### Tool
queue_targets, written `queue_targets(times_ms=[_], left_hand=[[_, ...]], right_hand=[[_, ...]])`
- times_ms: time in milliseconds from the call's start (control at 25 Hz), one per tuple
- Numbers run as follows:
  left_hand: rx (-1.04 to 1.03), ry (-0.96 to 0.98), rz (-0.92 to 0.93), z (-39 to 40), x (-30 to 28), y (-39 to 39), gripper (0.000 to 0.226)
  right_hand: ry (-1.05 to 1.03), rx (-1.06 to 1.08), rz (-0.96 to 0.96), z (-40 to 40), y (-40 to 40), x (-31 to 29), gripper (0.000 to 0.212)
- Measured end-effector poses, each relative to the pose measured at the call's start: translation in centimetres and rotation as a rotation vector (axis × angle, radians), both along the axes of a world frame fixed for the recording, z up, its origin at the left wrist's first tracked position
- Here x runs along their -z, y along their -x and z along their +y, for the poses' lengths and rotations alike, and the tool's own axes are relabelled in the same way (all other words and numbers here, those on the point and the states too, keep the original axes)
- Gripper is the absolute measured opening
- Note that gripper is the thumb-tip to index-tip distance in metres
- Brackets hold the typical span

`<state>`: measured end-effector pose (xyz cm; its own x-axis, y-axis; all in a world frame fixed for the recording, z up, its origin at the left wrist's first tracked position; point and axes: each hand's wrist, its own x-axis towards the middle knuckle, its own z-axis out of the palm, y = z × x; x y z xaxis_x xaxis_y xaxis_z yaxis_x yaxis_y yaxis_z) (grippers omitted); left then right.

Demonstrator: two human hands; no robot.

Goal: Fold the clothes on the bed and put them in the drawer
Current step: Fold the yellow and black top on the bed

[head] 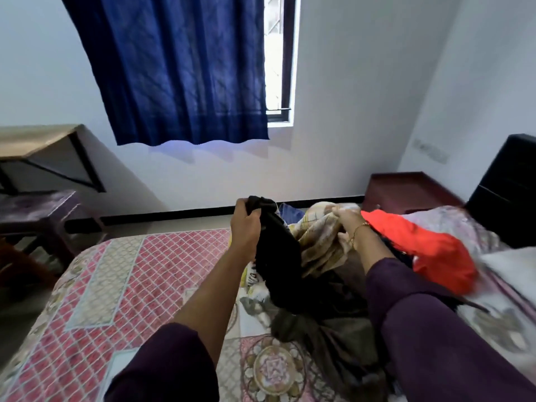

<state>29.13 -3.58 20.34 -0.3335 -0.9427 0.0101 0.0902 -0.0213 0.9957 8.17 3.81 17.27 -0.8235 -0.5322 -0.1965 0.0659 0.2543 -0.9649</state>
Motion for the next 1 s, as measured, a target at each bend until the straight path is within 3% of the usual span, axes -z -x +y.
queue_targets(times_ms=[120,200,280,400,480,520,600,640,760,800,920,1000], left_hand=[[0.030,-0.032,-0.031,1.7,0.8,1.1,0.016],[0.045,-0.042,-0.020,2.9,0.0,1.3,0.013],[0.041,-0.011,0.008,3.5,-1.9,0.6,0.009],[0.039,-0.035,0.100,3.2,-5.3,-2.8,0.013],[0.080,-0.106,0.154,2.4,-7.0,-6.1,0.011],[0.133,-0.135,0.166,2.0,-7.9,-8.1,0.011],[0.218,-0.148,0.177,1.4,-9.2,-11.7,0.019],[0.182,-0.119,0.155,0.9,-9.3,-13.4,0.024],[-0.137,0.094,-0.105,-1.6,-8.4,-18.2,0.030],[-0.231,0.180,-0.257,-2.7,-7.7,-20.0,0.044],[-0.217,0.381,-0.698,-4.7,-7.0,-23.8,0.083],[-0.169,0.427,-0.712,-5.1,-7.5,-25.1,0.081]], right_hand=[[-0.200,-0.344,0.079,1.9,-3.5,-1.9,0.043],[-0.287,-0.558,0.243,2.3,-6.9,-2.8,0.049],[-0.222,-0.653,0.294,2.1,-9.7,-3.3,0.057],[0.013,-0.674,-0.038,1.9,-11.8,-5.3,0.065],[0.051,-0.663,-0.172,1.2,-13.6,-6.5,0.046],[0.037,-0.641,-0.049,0.5,-14.9,-7.3,0.029],[0.031,-0.554,0.198,-1.3,-17.6,-8.9,0.031],[0.127,-0.537,0.176,-2.2,-19.3,-9.9,0.032],[0.497,-0.571,-0.179,-4.3,-23.7,-12.9,0.032],[0.560,-0.617,-0.284,-4.7,-25.2,-13.7,0.031],[0.653,-0.727,-0.512,-5.4,-28.8,-15.1,0.033],[0.700,-0.751,-0.577,-5.8,-29.7,-16.0,0.044]])
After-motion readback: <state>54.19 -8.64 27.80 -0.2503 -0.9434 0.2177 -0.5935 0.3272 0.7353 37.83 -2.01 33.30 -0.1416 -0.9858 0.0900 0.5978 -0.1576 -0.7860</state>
